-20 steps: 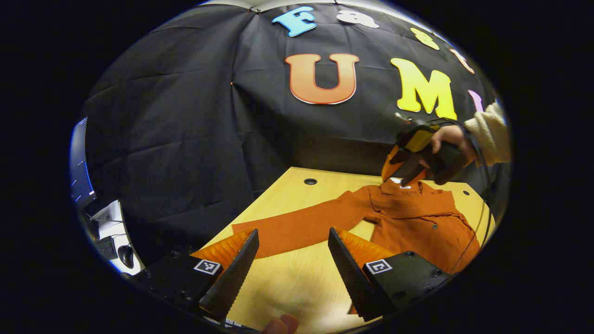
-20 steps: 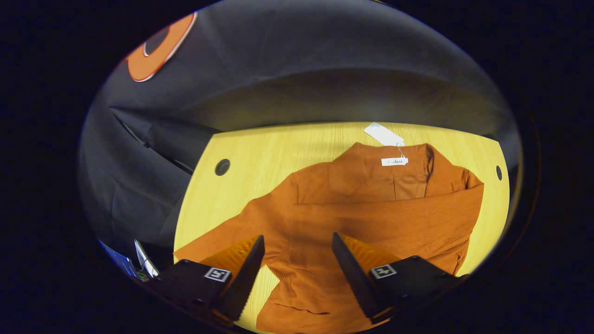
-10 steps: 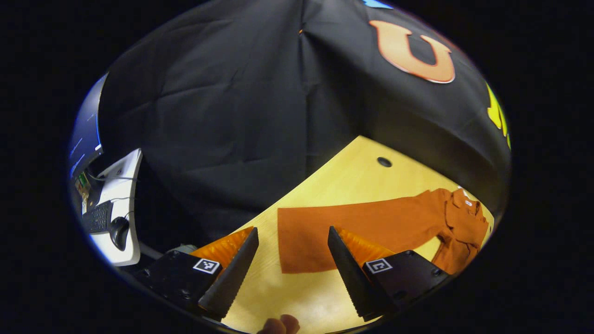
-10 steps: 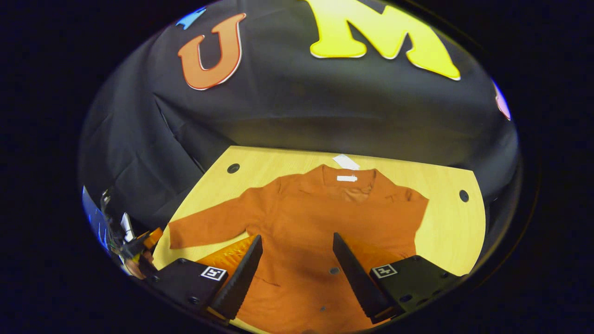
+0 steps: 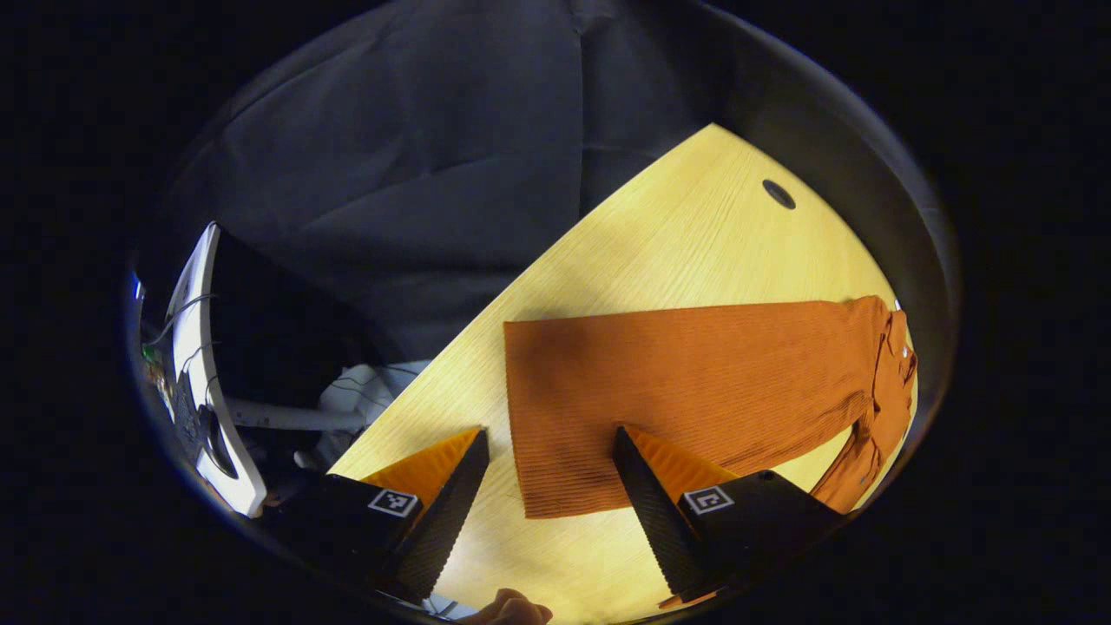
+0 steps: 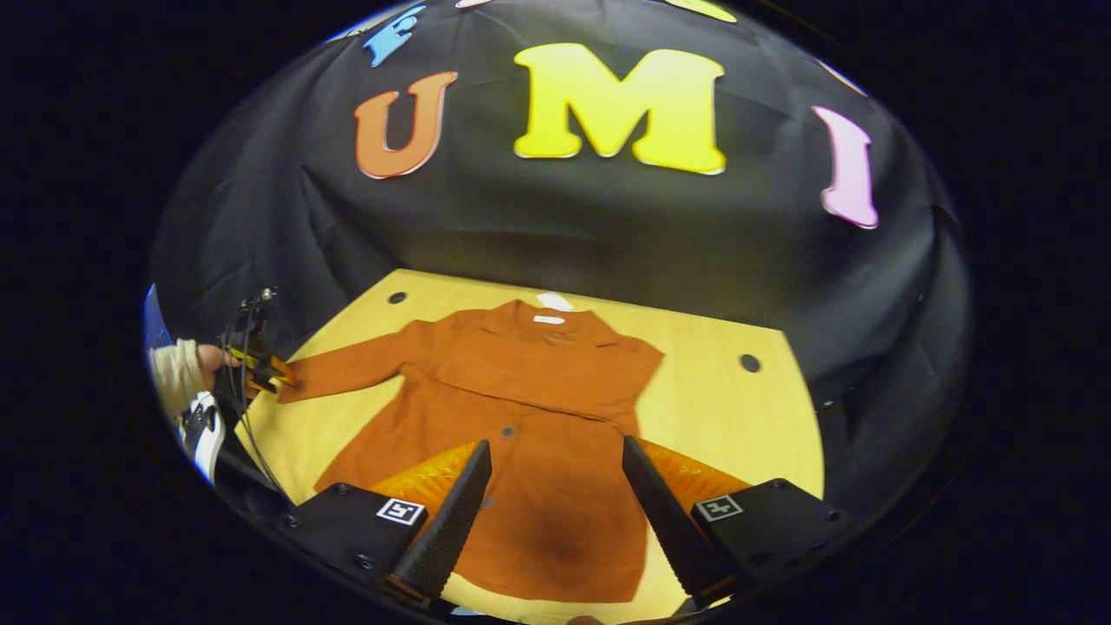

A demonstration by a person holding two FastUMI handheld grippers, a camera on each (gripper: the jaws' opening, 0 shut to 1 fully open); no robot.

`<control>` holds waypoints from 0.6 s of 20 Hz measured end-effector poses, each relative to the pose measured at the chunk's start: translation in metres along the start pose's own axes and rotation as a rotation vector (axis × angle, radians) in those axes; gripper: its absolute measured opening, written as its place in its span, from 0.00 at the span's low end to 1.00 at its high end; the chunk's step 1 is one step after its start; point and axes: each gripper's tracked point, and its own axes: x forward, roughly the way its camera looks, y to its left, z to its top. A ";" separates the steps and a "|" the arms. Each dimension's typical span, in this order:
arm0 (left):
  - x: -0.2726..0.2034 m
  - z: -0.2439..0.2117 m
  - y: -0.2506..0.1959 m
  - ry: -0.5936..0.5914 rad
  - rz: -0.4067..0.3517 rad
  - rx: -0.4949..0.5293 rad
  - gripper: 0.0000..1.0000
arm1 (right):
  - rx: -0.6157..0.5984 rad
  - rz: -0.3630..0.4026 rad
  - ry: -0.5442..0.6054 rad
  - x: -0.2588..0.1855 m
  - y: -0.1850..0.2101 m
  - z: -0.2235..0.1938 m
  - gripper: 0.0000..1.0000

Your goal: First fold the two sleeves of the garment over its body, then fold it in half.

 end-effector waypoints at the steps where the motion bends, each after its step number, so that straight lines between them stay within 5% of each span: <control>1: 0.002 0.004 0.000 0.046 -0.004 0.006 0.95 | 0.008 -0.015 0.007 -0.015 -0.008 -0.004 0.96; 5: 0.004 0.000 0.003 0.240 -0.005 -0.040 0.96 | 0.061 -0.096 -0.009 -0.053 -0.045 -0.007 0.97; 9: 0.004 -0.001 -0.001 0.295 -0.007 -0.073 0.93 | 0.172 -0.138 0.013 -0.075 -0.064 -0.022 0.97; 10: 0.001 -0.003 -0.008 0.313 -0.011 -0.094 0.88 | 0.177 -0.149 0.014 -0.078 -0.068 -0.024 0.97; 12: 0.000 -0.008 -0.011 0.340 -0.024 -0.113 0.53 | 0.187 -0.146 0.012 -0.082 -0.068 -0.028 0.97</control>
